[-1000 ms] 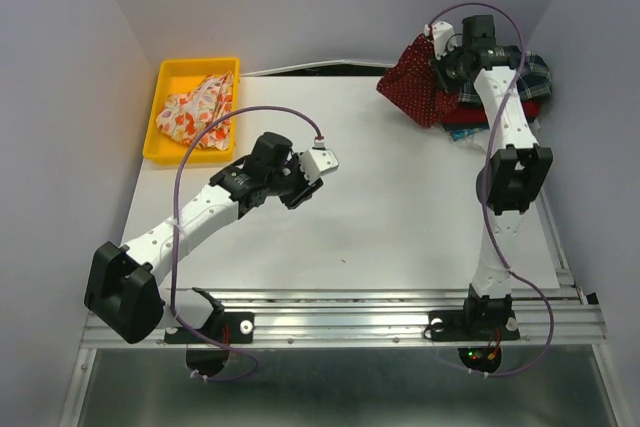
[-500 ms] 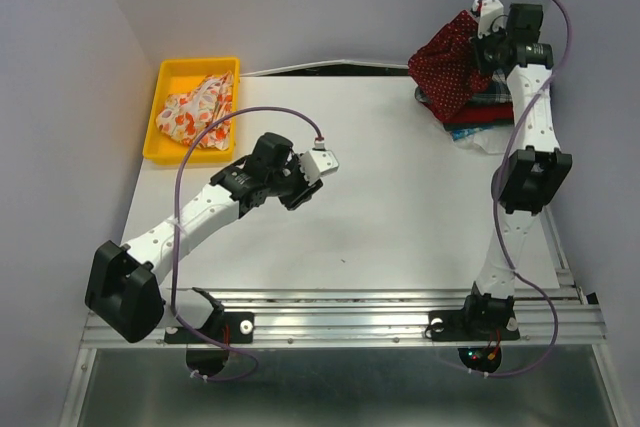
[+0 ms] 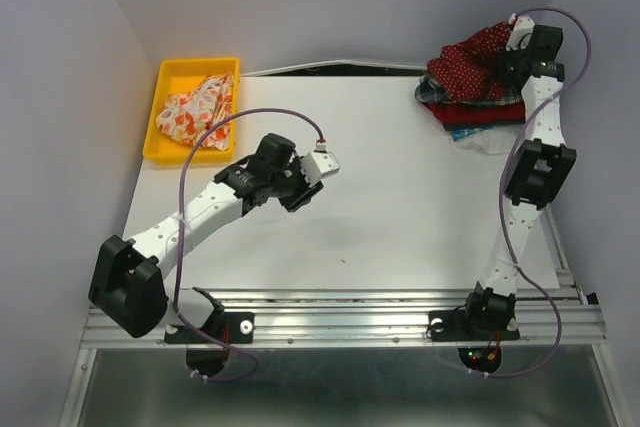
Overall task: Fold and stack the skirts
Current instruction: Neatly place the folded skirt to the corner
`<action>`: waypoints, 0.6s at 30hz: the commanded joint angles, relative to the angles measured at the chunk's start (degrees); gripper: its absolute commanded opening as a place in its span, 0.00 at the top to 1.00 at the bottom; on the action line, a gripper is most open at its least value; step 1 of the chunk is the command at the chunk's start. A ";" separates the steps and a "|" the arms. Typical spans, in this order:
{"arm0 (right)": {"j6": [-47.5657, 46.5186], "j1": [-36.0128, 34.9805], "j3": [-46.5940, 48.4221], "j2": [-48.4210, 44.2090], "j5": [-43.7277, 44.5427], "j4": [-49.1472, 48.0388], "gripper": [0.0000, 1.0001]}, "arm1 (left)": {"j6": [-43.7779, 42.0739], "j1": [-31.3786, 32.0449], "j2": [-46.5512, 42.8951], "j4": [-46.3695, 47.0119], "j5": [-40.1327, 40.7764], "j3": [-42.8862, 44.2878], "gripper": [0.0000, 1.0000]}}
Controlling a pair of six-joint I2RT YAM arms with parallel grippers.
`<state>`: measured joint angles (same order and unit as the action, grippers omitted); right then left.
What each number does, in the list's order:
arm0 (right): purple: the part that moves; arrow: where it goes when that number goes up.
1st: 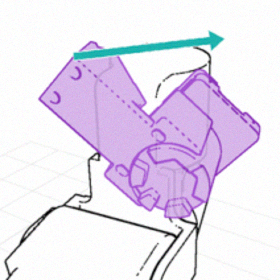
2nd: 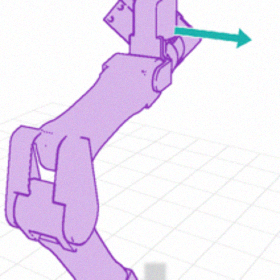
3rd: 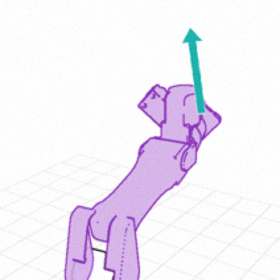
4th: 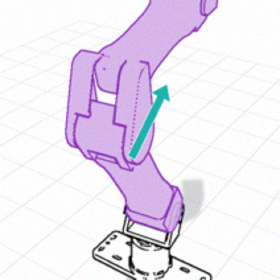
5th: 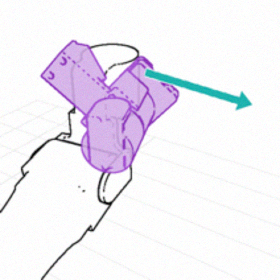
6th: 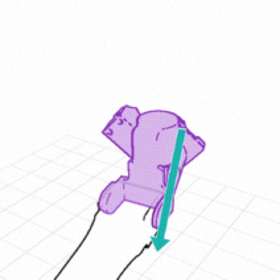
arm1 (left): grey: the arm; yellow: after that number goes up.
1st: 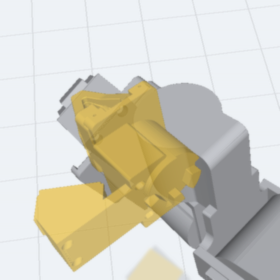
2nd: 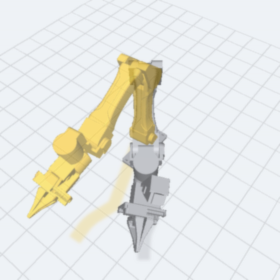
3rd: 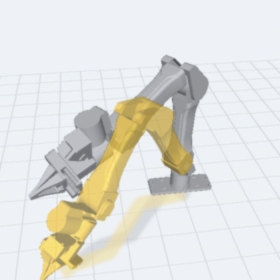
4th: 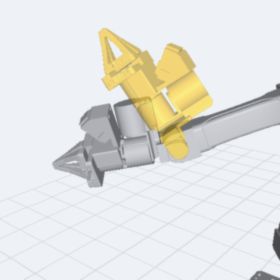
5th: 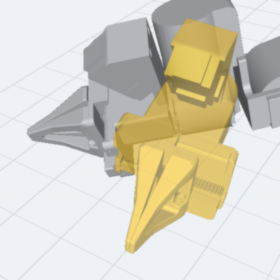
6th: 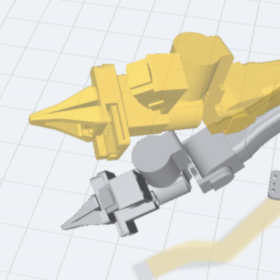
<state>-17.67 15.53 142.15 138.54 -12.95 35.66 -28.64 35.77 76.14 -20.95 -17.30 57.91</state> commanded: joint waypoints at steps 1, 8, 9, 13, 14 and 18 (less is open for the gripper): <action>3.08 2.05 2.44 0.41 3.71 -8.32 0.94 | -0.45 0.00 0.15 -0.58 0.34 1.85 0.55; 2.03 3.10 0.15 -0.73 8.03 -12.19 0.01 | -0.36 0.00 1.64 -0.15 0.16 2.73 0.55; 1.68 3.10 0.24 -0.99 8.64 -13.15 0.00 | -0.36 0.00 1.73 -0.14 0.07 2.82 0.55; 0.45 3.10 -0.11 -2.83 9.96 -15.26 0.00 | -0.19 0.00 1.73 -0.14 -0.01 2.91 0.55; 0.18 3.10 -0.38 -3.45 10.05 -16.23 0.00 | -0.18 0.00 1.65 -0.14 0.07 2.91 0.55; -0.08 3.10 -3.97 -7.49 10.31 -17.37 0.00 | -0.10 0.00 1.03 -0.14 0.51 2.47 0.55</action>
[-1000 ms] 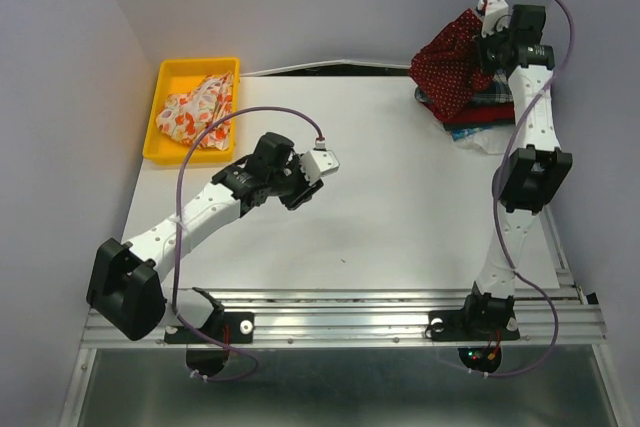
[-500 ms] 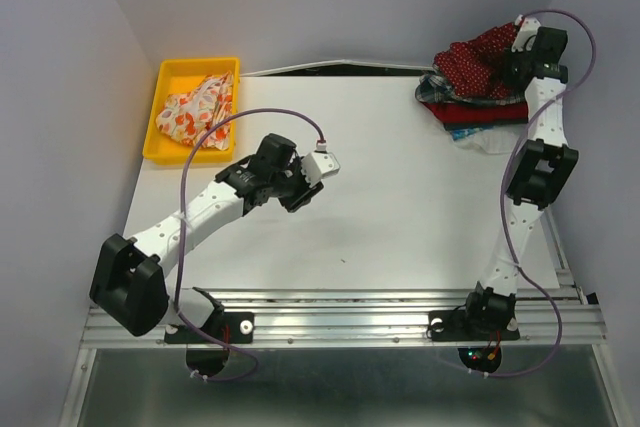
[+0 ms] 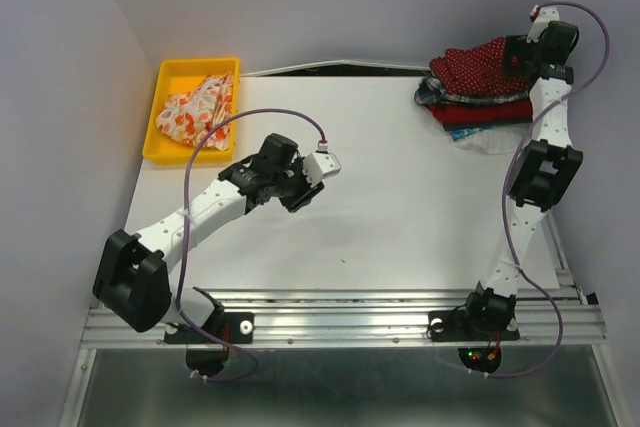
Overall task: Fold and stack the skirts
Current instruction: Neatly place the folded skirt to the corner
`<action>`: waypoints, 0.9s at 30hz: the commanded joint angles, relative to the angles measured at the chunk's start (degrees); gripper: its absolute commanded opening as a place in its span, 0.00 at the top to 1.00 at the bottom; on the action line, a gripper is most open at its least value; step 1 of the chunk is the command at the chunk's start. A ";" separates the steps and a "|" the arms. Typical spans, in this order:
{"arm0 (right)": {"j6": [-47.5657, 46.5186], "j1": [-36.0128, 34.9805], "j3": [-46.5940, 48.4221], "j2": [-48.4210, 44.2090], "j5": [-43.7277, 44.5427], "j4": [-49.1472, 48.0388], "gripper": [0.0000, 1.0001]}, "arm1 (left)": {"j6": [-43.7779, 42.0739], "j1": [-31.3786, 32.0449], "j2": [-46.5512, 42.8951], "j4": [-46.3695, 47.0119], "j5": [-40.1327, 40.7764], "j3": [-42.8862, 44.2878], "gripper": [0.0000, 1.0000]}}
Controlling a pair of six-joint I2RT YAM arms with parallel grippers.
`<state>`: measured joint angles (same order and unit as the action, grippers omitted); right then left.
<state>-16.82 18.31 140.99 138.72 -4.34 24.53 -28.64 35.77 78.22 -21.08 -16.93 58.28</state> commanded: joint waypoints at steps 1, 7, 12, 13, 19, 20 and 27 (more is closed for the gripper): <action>-0.93 0.33 -3.78 -8.28 2.05 -6.60 0.00 | -0.10 0.00 -1.31 0.07 0.14 2.01 0.55; -2.25 0.33 -9.15 -12.67 -1.63 -6.08 0.00 | 0.61 0.00 -2.01 0.87 -0.38 1.13 0.54; -1.29 -0.20 -13.19 -15.40 -5.94 -3.09 0.00 | 1.48 -0.09 -2.45 2.01 -1.17 0.96 0.54; 0.37 -0.20 -14.24 -16.19 -6.81 -2.83 0.00 | 1.49 -0.09 -2.54 2.10 -1.53 0.96 0.55; 9.43 -0.20 -25.05 -24.53 -10.95 -3.70 0.00 | 3.41 -0.52 -4.30 3.59 -3.72 -0.62 0.55; 10.05 -0.20 -26.28 -25.59 -12.61 -3.79 0.00 | 4.64 -1.31 -5.17 4.29 -4.51 -0.97 0.55; 16.72 -0.20 -29.29 -30.43 -19.12 -0.84 0.02 | 10.95 -6.48 -8.78 7.10 -10.05 -2.38 0.55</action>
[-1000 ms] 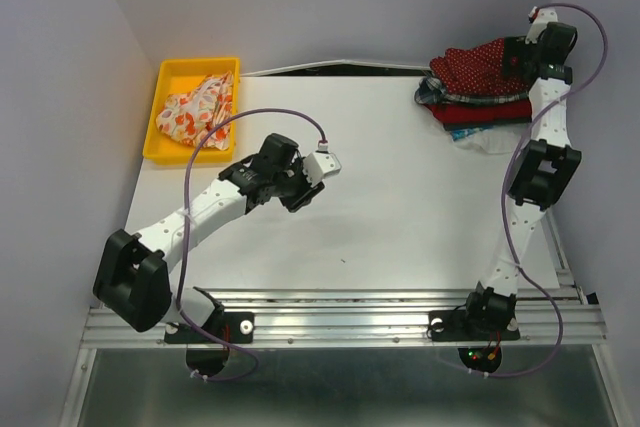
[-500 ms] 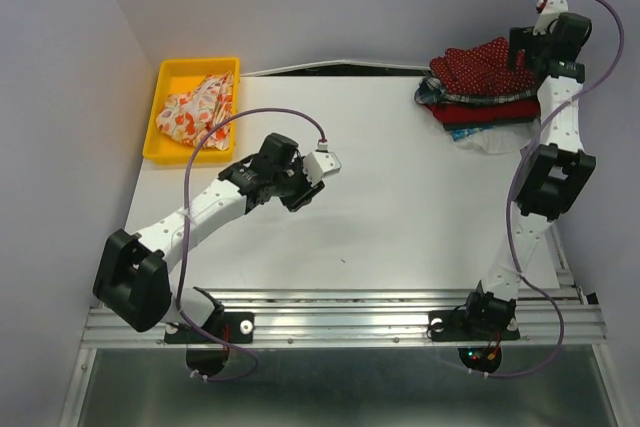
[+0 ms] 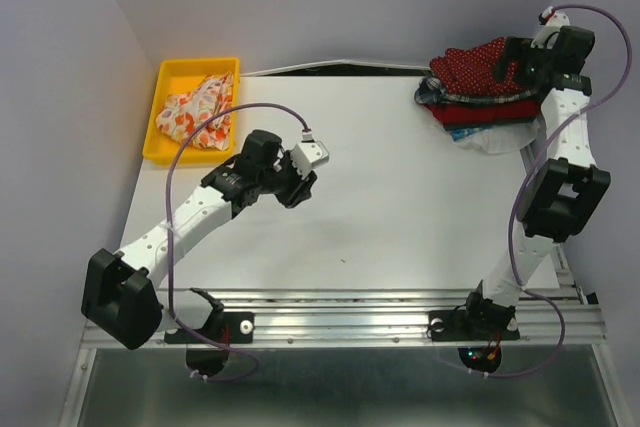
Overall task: Fold and stack the skirts
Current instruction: Neatly place the folded skirt to the corner, then grab the skirt from the pile
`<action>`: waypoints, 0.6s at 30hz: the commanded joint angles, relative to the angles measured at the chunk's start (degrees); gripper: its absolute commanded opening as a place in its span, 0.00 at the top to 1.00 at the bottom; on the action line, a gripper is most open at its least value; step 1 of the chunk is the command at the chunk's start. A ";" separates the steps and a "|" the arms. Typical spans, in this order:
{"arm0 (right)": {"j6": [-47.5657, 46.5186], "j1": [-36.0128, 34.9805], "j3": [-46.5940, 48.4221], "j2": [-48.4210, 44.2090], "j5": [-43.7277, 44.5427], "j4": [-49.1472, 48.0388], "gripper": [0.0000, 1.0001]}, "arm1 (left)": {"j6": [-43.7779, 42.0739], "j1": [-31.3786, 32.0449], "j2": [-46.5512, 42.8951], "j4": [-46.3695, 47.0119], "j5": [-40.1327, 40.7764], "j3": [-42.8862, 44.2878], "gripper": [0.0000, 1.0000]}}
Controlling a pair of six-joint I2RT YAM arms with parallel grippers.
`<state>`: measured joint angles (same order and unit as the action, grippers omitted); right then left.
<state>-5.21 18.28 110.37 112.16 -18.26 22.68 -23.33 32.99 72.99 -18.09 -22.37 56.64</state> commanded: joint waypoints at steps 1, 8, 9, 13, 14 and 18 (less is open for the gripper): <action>5.04 -0.18 2.21 -3.79 -6.42 3.14 0.03 | 6.54 -5.20 -4.34 4.46 -5.13 -0.66 0.55; 6.71 -2.98 -4.96 -9.93 -17.50 17.05 0.00 | 10.40 -17.25 -6.98 5.43 -7.86 0.92 0.51; 6.45 -3.60 -7.94 -13.68 -17.86 17.40 0.00 | 11.02 -18.57 -7.07 5.43 -7.86 1.19 0.51; 3.83 -7.99 -26.02 -22.65 -16.37 17.84 0.00 | 12.35 -27.35 -5.58 4.20 -5.94 5.74 0.31; 3.55 -9.83 -28.78 -24.17 -14.54 17.75 0.00 | 11.82 -30.33 -4.19 3.85 -4.54 6.89 0.19; 2.14 -13.17 -39.95 -29.71 -8.65 16.96 0.00 | 7.53 -34.73 3.02 1.22 5.99 15.85 0.18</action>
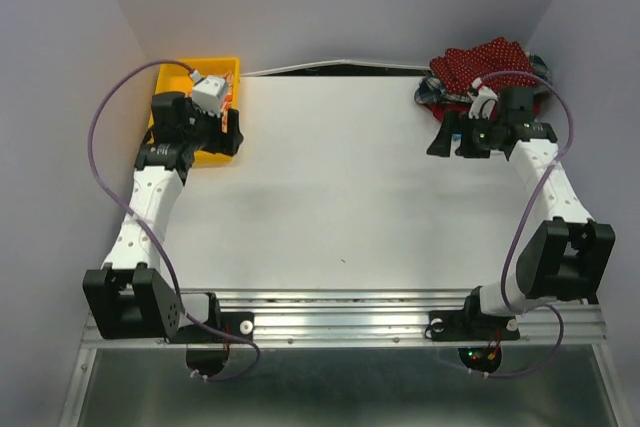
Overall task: Fold and stack the skirts
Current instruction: Grab the skirt from the pile
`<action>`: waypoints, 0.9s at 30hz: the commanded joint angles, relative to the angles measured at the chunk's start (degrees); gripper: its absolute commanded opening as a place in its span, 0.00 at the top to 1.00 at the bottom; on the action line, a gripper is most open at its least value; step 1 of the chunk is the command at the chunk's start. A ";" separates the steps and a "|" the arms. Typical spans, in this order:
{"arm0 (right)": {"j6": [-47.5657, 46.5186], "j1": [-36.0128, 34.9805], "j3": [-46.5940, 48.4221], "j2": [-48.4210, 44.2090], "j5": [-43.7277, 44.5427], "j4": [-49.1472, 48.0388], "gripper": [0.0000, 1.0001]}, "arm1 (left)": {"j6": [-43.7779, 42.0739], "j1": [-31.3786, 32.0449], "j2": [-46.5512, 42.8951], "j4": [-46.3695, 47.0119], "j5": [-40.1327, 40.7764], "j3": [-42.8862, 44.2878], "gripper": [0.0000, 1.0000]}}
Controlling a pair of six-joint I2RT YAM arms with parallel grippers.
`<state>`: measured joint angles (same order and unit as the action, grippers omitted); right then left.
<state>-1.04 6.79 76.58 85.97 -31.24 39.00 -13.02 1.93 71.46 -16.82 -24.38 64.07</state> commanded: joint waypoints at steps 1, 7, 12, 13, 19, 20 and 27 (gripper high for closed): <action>-2.91 -1.69 -8.44 -4.14 5.66 0.98 0.00 | -3.33 -4.56 8.39 -0.40 9.43 12.18 0.19; -4.58 -2.30 -10.39 -3.88 13.66 3.45 0.00 | -10.08 -9.49 26.69 -8.66 11.46 32.47 0.21; -5.12 -2.30 -10.22 -5.11 11.74 3.62 0.00 | -15.28 -9.93 42.60 -14.82 10.67 44.37 0.22; -5.11 -2.30 -10.13 -4.94 11.47 3.88 0.00 | -16.42 -10.02 45.75 -15.08 10.24 46.38 0.22; -5.64 -2.30 -9.87 -3.80 10.94 4.68 0.00 | -20.91 -10.28 53.78 -17.72 13.39 50.45 0.24; -5.64 -2.30 -10.13 -3.88 11.03 4.50 0.00 | -21.00 -10.28 55.00 -16.94 14.00 50.27 0.26; -4.94 -2.30 -9.17 -4.15 10.94 4.33 0.00 | -18.10 -10.72 51.34 -12.63 15.68 51.68 0.92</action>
<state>-5.76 4.43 65.82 83.18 -20.32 43.51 -31.59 -8.38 129.45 -32.40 -9.34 111.48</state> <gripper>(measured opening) 0.999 0.199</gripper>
